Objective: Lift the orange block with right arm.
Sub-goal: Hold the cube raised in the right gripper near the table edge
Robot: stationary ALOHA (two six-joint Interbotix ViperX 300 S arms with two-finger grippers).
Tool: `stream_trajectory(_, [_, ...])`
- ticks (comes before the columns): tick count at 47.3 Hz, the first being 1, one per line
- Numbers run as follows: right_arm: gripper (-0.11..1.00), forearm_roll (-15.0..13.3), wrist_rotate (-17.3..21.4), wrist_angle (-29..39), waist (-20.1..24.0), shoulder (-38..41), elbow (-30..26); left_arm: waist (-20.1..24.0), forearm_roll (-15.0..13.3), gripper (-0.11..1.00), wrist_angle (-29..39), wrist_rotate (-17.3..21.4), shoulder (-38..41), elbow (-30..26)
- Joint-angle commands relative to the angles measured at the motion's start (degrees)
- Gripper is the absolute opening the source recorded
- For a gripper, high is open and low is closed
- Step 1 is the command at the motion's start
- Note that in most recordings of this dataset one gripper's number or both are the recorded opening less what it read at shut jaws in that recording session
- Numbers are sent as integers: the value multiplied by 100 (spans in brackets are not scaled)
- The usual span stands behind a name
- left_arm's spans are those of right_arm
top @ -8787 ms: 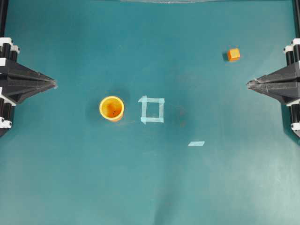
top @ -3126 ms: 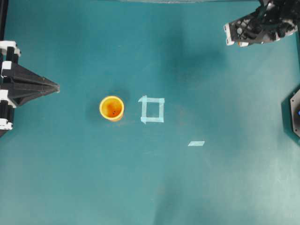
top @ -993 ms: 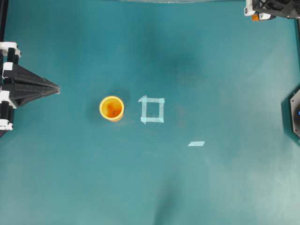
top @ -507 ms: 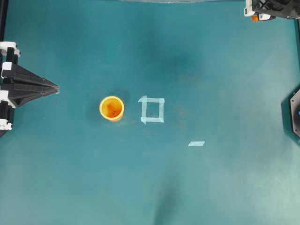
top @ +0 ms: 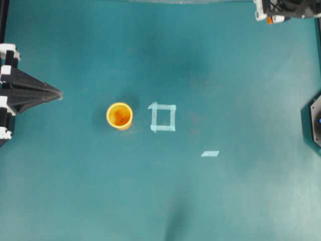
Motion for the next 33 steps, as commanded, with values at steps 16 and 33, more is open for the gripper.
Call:
stream_trajectory(16, [41,9,-132,554,149,360,-571,-18,9,0,-26,-9,0,-185])
stream_trajectory(33, [41,9,-387,756,202,475,-747,-9,18,0,-26,-9,0,-176])
